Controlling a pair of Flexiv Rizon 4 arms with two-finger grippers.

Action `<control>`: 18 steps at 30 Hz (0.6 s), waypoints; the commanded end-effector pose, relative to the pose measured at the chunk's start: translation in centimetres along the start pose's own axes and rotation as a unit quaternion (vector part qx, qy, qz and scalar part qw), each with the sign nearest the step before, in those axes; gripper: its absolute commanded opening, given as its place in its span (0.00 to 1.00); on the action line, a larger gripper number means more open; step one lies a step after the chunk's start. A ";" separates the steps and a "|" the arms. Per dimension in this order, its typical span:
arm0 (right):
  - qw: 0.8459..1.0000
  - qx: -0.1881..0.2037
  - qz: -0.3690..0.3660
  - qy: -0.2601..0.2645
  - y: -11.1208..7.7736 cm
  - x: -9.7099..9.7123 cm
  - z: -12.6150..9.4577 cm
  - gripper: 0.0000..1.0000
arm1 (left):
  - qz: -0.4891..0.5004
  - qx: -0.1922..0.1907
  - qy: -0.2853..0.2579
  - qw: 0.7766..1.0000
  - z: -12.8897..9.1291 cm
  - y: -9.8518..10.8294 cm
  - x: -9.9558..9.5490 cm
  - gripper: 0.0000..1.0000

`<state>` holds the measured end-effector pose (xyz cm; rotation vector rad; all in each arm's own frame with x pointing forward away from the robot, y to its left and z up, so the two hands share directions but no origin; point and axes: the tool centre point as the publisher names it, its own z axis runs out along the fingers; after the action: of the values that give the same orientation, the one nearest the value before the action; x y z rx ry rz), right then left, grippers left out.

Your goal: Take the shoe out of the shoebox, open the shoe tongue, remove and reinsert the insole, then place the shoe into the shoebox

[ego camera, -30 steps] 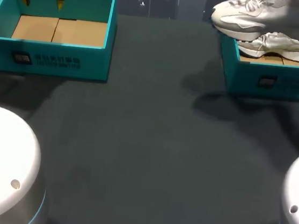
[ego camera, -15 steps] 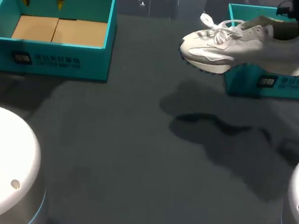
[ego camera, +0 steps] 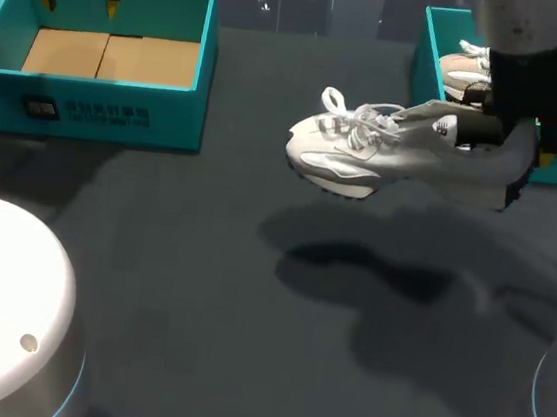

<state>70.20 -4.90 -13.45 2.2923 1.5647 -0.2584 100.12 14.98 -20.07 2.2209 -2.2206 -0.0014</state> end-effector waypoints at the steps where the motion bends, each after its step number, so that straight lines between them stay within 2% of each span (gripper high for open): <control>1: 0.999 -0.034 0.001 0.000 -1.8 1.5 0.5 0.00 | 0.000 0.000 0.000 1.000 0.0 0.0 0.0 1.00; 18: 1.000 -0.006 -0.004 -0.003 -8.3 9.6 2.7 0.00 | 0.000 0.000 0.000 1.000 0.0 0.0 0.0 1.00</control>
<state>66.43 1.72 -19.31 2.2682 1.6422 -0.2184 100.12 14.98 -20.07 2.2209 -2.2206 -0.0014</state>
